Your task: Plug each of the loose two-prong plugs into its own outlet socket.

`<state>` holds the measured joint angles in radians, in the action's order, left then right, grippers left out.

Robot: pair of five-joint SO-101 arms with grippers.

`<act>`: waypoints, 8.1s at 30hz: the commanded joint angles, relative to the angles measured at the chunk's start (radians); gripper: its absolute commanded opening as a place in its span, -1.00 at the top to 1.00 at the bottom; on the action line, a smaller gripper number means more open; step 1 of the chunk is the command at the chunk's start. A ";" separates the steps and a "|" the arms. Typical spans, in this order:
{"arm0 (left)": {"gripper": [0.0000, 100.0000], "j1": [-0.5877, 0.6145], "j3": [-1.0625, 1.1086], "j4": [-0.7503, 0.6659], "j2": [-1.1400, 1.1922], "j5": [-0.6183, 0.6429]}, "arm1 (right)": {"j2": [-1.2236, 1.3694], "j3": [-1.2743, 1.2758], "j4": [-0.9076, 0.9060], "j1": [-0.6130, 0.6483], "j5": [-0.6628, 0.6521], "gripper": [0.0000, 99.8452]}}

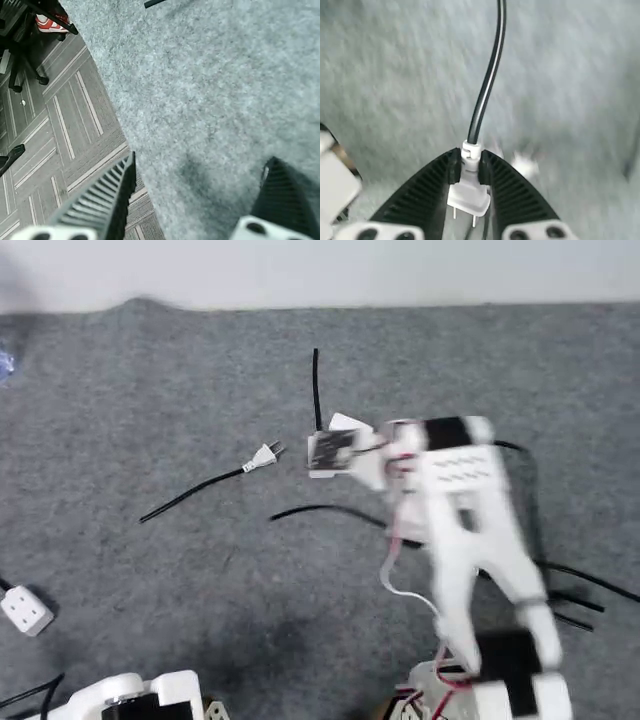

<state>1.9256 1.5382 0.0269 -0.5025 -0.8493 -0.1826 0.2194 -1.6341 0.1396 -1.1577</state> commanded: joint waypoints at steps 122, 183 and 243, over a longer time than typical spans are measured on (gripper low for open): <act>0.51 -2.395 -2.192 1.049 1.200 0.939 | -0.707 1.077 1.055 -0.568 0.951 0.74; 0.51 -2.243 -3.059 1.731 1.778 1.453 | -0.696 1.122 1.110 -0.443 0.882 0.75; 0.98 -2.225 -2.614 1.731 1.025 0.862 | -0.705 1.165 1.164 -0.400 0.881 0.75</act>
<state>-0.3882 -1.1838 1.7346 0.7342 0.0606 -0.8730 1.3886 -0.4941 -0.2654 -0.2647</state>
